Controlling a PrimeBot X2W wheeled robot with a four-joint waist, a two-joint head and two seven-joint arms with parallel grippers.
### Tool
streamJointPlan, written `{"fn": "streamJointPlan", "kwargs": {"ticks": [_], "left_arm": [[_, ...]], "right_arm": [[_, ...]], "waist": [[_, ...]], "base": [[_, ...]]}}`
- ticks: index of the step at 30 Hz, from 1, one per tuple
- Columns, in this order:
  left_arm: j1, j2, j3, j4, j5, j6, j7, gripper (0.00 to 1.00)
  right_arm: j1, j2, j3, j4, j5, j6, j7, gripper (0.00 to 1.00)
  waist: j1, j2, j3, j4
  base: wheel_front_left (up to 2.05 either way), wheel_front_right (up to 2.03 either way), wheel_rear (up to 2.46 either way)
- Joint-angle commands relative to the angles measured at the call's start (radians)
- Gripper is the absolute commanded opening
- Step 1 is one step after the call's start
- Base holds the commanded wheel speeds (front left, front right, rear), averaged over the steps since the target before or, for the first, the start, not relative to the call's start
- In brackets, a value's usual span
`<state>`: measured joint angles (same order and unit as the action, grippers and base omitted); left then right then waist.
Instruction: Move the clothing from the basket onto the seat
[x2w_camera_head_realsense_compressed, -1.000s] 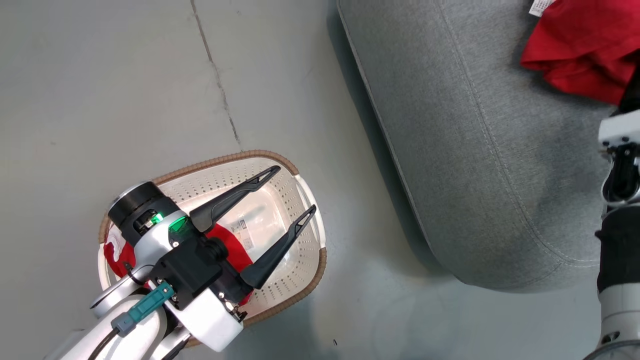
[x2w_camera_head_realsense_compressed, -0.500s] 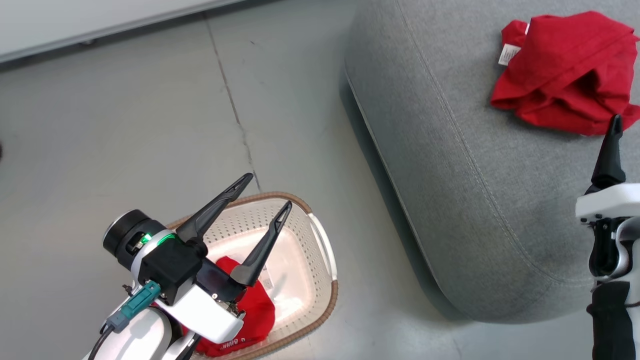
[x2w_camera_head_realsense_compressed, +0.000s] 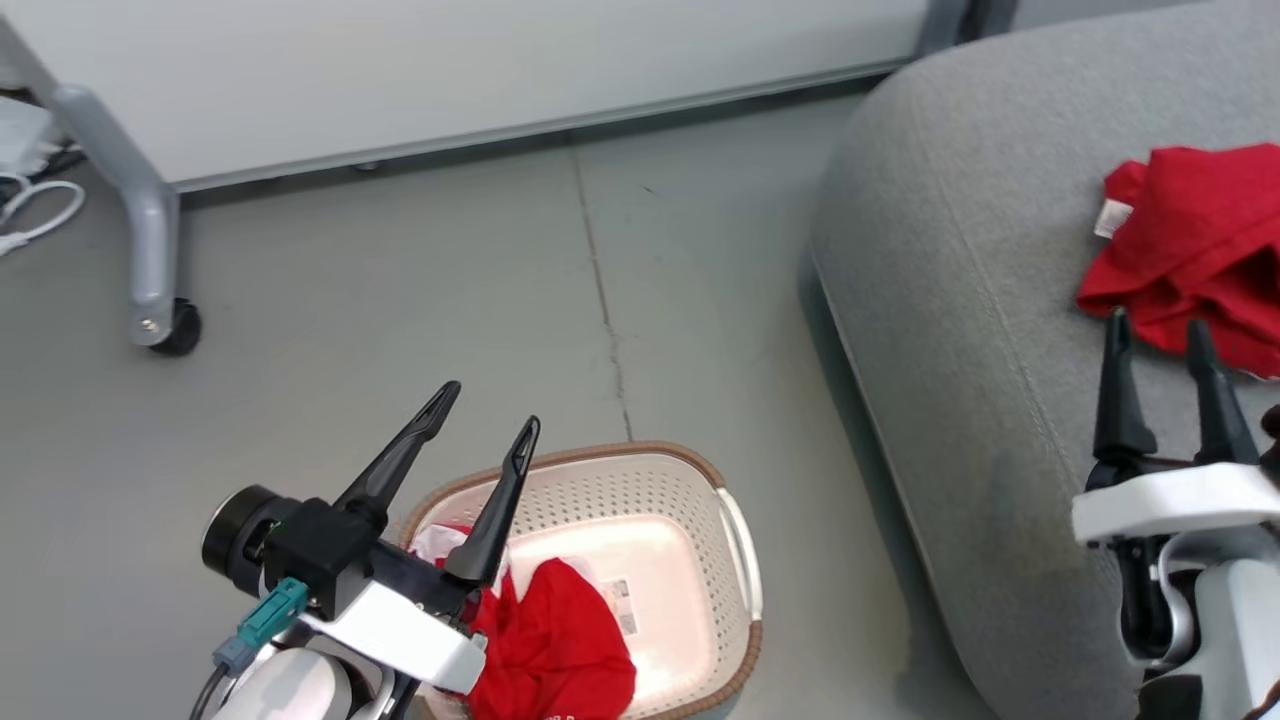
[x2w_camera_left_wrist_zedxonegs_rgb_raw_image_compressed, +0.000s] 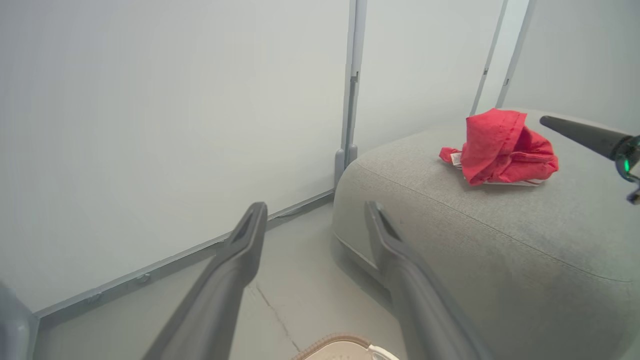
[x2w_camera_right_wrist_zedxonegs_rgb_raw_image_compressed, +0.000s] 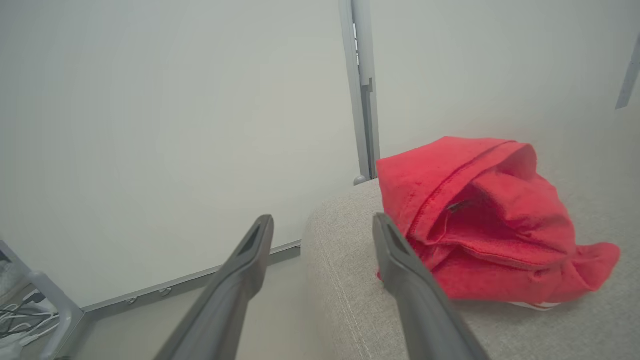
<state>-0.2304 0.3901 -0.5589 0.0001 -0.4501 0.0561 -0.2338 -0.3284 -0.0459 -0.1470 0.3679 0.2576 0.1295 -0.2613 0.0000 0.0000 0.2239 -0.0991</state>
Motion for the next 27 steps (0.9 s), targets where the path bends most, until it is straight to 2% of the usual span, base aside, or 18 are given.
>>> {"fn": "streamJointPlan", "kwargs": {"ticks": [1,9,15,23,27], "left_arm": [[0.017,-0.008,0.014,0.011,-0.014,0.015,-0.007,1.0],[0.07,-0.025,0.082,0.043,-0.063,0.067,-0.021,1.0],[0.106,-0.022,0.134,0.06,-0.08,0.097,-0.026,1.0],[0.17,-0.027,0.21,0.084,-0.093,0.121,-0.031,1.0],[0.2,-0.036,0.235,0.079,-0.079,0.115,-0.032,1.0]], "right_arm": [[0.033,-0.008,0.023,-0.023,0.004,0.002,0.006,1.0],[0.12,-0.009,0.131,-0.101,0.009,0.002,0.045,1.0],[0.16,-0.008,0.162,-0.128,0.015,0.002,0.064,1.0],[0.219,-0.008,0.167,-0.174,-0.009,0.002,0.091,1.0],[0.253,-0.008,0.154,-0.206,-0.017,0.002,0.112,1.0]], "waist": [[0.0,0.0,-0.047,0.055],[0.0,0.0,-0.101,0.137],[0.0,0.0,-0.133,0.175],[0.0,0.0,-0.192,0.197],[0.0,0.0,-0.215,0.197]], "base": [[0.0,0.0,0.0],[0.0,0.0,0.0],[0.0,0.0,0.0],[0.0,0.0,0.0],[0.0,0.0,0.0]]}}
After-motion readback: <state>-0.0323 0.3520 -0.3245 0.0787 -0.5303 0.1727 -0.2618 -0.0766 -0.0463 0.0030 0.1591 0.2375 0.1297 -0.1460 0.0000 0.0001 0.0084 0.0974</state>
